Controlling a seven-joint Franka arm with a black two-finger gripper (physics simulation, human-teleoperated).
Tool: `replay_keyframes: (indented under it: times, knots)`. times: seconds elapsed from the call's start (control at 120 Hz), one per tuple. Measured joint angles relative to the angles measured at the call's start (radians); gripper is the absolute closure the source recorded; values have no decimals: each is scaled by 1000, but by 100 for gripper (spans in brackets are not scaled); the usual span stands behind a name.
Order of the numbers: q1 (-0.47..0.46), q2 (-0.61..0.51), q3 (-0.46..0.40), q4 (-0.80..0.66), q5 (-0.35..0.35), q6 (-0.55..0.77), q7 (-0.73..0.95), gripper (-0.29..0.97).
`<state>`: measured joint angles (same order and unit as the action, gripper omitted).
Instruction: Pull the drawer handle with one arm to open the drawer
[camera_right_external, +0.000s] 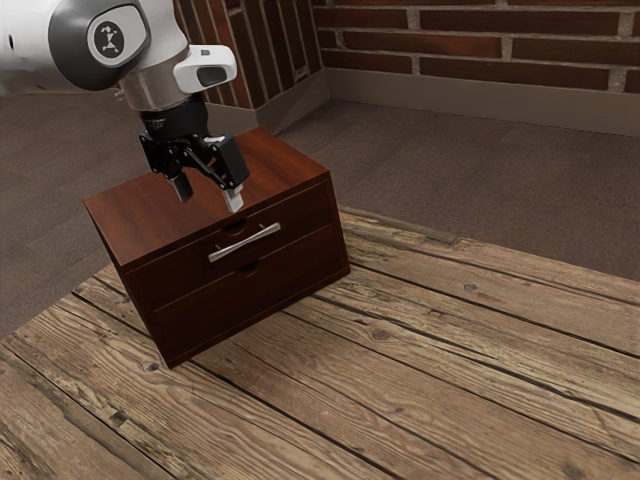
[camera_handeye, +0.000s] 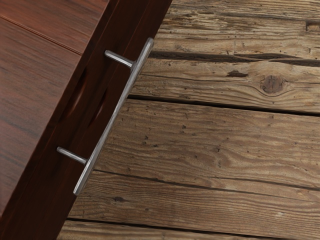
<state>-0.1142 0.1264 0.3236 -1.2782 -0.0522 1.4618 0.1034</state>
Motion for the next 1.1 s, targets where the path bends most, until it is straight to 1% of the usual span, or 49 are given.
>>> replay_keyframes:
  times: [0.2,0.292,0.35,0.458,0.508,0.558,0.617,0.683,0.833,0.975,1.05,1.1]
  knots:
    - [19,-8,5,19,-20,-4,0,0]
    - [15,-66,-5,151,-8,-35,5,0]
    - [24,-85,-23,192,-2,-54,11,0]
    - [51,-57,-75,206,2,-34,45,0]
    - [48,-20,-104,204,5,-19,64,0]
    - [24,9,-130,199,8,-3,84,0]
    - [2,21,-141,188,21,13,113,0]
    - [4,27,-143,184,39,26,145,0]
    - [17,24,-139,183,108,44,209,0]
    - [7,28,-159,161,257,43,262,0]
    - [2,29,-167,137,315,27,286,0]
    - [2,29,-169,124,342,15,300,0]
